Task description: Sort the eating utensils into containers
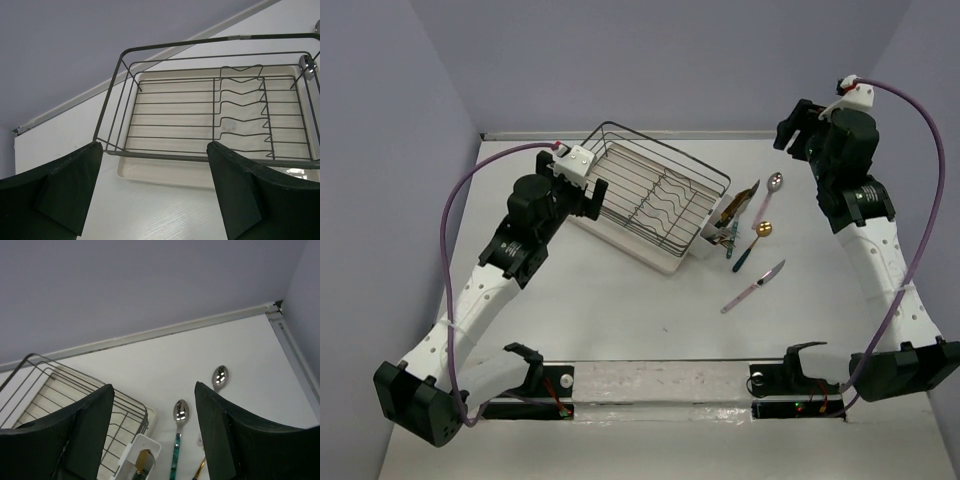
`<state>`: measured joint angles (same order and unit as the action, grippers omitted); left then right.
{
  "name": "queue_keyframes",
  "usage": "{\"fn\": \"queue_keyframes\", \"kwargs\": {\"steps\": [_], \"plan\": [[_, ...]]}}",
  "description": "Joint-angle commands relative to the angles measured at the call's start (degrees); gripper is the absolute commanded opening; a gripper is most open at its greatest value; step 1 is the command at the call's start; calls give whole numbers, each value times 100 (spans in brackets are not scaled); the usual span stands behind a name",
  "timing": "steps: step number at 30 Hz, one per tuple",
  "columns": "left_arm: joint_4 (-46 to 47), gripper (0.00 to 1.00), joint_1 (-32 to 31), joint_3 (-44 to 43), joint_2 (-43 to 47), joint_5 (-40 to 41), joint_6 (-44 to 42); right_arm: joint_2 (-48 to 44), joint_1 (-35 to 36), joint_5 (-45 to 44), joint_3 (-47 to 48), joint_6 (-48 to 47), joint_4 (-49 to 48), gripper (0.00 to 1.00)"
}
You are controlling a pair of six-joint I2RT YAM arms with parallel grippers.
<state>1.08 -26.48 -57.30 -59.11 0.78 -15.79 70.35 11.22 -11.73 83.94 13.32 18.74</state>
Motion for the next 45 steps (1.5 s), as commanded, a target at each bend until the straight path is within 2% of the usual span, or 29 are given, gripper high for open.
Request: {"fn": "queue_keyframes", "kwargs": {"steps": [1, 5, 8, 14, 19, 22, 25, 28, 30, 34, 45], "plan": [[340, 99, 73, 140, 259, 133, 50, 146, -506, 266, -53, 345, 552, 72], [357, 99, 117, 271, 304, 142, 111, 566, -1682, 1407, -185, 855, 700, 68], [384, 99, 152, 316, 356, 107, 173, 892, -1746, 1235, -246, 804, 990, 65], [358, 99, 345, 439, 479, 81, 296, 1288, -1746, 1366, -922, 926, 1166, 64], [366, 99, 468, 649, 558, 116, 480, 957, -1746, 1287, -2038, 1953, 1369, 63], [437, 99, 530, 843, 620, 98, 524, 534, -1501, 527, -2583, 2462, 1553, 61], [516, 99, 556, 975, 655, 142, 489, 85, -1010, 390, -3102, 2937, 1763, 61], [674, 99, 556, 1054, 664, 142, 419, 163, -149, 101, -3200, 3334, 2299, 60], [788, 99, 556, 1133, 717, 168, 402, 330, 194, 257, -3270, 3588, 2388, 60], [727, 99, 556, 1230, 787, 282, 340, 471, 196, 162, -3375, 3695, 2546, 63], [885, 99, 556, 1414, 532, 529, 199, 1157, 196, 795, -3859, 3510, 2240, 63]]}}
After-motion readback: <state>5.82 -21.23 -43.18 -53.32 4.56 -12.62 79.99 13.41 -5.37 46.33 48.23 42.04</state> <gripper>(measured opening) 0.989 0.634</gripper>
